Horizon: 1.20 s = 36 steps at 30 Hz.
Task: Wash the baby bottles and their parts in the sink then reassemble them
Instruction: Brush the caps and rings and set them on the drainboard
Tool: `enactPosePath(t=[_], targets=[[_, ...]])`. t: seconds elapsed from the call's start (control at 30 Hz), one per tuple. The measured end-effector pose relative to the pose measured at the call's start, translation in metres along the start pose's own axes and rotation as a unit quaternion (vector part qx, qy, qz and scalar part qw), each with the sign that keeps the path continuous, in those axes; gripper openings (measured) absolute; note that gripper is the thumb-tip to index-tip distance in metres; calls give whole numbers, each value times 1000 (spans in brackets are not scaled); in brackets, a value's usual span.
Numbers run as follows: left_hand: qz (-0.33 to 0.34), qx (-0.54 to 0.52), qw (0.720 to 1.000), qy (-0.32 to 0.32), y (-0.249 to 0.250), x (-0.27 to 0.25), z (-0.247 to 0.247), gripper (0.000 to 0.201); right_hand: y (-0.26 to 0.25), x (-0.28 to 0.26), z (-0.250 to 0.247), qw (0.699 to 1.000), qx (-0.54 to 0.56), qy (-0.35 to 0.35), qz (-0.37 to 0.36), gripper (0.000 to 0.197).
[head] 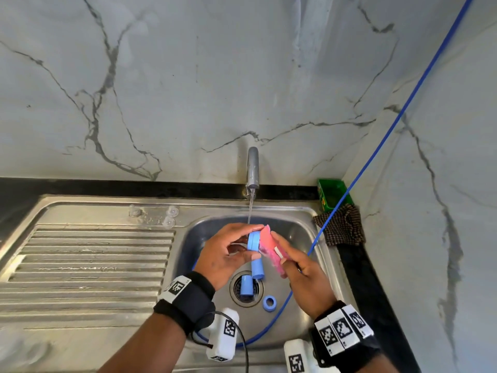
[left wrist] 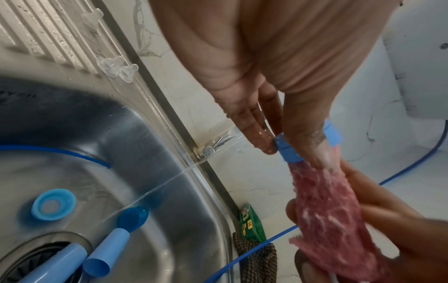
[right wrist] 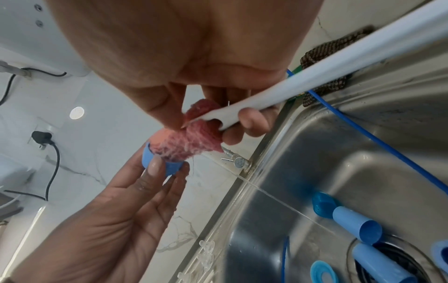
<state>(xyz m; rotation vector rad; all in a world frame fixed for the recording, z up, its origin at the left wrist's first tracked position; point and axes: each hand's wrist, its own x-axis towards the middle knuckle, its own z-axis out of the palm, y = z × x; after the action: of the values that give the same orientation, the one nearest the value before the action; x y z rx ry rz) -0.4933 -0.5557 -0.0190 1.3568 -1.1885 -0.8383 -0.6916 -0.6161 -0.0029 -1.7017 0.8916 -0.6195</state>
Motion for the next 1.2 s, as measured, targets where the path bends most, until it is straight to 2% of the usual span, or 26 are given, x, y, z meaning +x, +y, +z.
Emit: enactPosePath(t=[0.2,0.43,0.53,0.6,0.67,0.73,0.83,0.87,0.9,1.0,1.1,1.2], targets=[[19,-18,999,-39,11,-5,2,51,-7,-6,-1,1000,-4,-4,-10,49],[1,-62,997,-36,23,-6,14,40,-18,1,-1,997,61,-19,-33,45],[-36,-94,995,-18,29,-5,16,34,-14,6,-3,999,2,1,-48,47],[-82,-102,991,-6,39,-7,19,43,-8,8,-8,998,-35,-9,-59,44],[-127,-99,987,-9,46,-8,23,52,-9,8,-10,997,-16,-28,-65,39],[-140,-87,986,-25,48,-5,26,52,-13,5,-12,997,56,-40,-47,30],[-132,-29,990,-46,43,0,30,51,-5,3,-10,990,141,-18,19,30],[-116,-6,992,-49,39,0,31,45,-1,4,-9,986,163,-2,47,29],[-82,27,995,-49,34,0,31,43,3,5,-9,979,189,11,73,28],[30,101,993,-57,19,-2,31,55,3,8,-10,960,247,13,129,24],[14,86,996,-26,15,2,30,48,-3,12,-13,960,245,-13,135,24],[-8,52,999,-12,19,5,32,28,-8,19,-11,971,213,-27,107,32]])
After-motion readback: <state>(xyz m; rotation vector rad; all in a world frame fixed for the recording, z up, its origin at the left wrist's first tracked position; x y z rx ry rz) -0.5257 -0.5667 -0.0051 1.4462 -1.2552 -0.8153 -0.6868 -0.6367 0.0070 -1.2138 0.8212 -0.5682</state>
